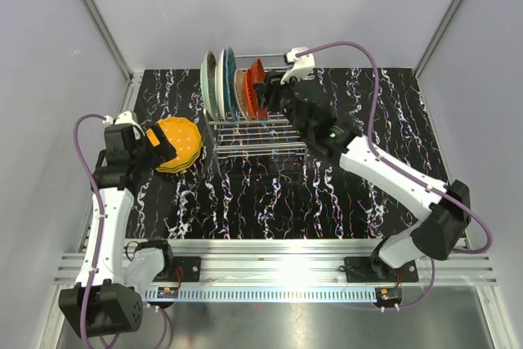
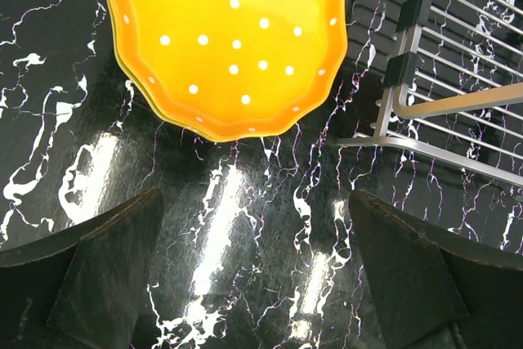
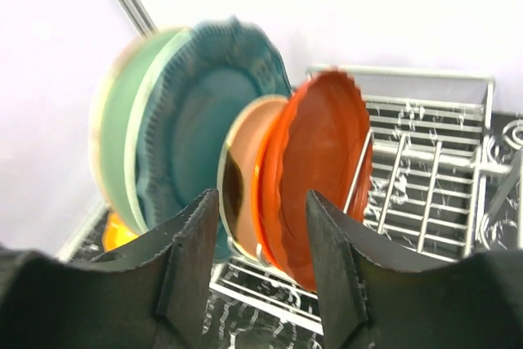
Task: Load the plates into the dish rack
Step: Insert the plate into the dish rack
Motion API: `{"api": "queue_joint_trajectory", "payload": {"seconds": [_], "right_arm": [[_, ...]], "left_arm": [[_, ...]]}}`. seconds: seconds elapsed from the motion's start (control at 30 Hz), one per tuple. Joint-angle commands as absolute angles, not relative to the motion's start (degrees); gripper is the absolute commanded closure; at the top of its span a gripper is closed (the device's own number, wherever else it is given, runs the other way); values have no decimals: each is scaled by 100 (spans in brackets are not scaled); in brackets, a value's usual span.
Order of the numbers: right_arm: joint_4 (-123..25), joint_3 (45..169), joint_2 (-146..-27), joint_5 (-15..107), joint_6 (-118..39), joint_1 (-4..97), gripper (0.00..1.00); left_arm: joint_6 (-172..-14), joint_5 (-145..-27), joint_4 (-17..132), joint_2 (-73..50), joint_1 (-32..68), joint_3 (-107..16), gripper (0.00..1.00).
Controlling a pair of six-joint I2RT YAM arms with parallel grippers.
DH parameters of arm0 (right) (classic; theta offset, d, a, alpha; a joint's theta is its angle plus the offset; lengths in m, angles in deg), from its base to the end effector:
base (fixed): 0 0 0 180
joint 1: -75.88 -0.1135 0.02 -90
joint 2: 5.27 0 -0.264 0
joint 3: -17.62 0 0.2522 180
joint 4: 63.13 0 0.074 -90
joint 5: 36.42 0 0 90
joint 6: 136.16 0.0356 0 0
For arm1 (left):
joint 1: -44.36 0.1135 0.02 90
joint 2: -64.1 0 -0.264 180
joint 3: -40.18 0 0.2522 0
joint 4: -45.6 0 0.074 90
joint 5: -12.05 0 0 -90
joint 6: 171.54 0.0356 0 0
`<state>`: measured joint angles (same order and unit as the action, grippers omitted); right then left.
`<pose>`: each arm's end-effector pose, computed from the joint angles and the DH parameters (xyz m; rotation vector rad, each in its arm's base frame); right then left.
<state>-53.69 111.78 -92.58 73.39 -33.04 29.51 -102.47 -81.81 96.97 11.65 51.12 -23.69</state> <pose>0.2609 0.2562 0.4024 -0.2039 1.6257 0.5213 0.1892 0.0200 0.3024 -0.5095 2.2168 -0.2070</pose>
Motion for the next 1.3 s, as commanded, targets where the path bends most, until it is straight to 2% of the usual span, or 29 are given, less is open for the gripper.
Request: {"api": "queue_joint_trajectory", "payload": {"seconds": [0.0, 0.23, 0.5, 0.67, 0.9, 1.17, 1.27], "right_arm": [[-5500, 11145, -8649, 7230, -3342, 3000, 45], [-5412, 10662, -7867, 7063, -3325, 3000, 45], [-5720, 8519, -6075, 6790, -3272, 3000, 51], [-5474, 7334, -5039, 7544, -3289, 3000, 54], [-5307, 6268, -4298, 8258, -3246, 2991, 53], [-5474, 5871, -3745, 8399, -3052, 3000, 54], [-5438, 5836, -3534, 8408, -2991, 3000, 54]], "left_arm": [[-10167, -8164, 9470, 1198, 5104, -2368, 1], [-10167, -7866, 9557, 1075, 5104, -2421, 1], [-10369, -7207, 9760, 776, 5112, -2491, 1], [-10422, -6925, 9777, 557, 5112, -2508, 1], [-10448, -6794, 9917, 127, 5130, -2596, 1], [-10677, -7706, 9997, -1156, 5868, -3290, 1], [-10747, -7954, 10050, -1817, 6079, -3537, 7]]}}
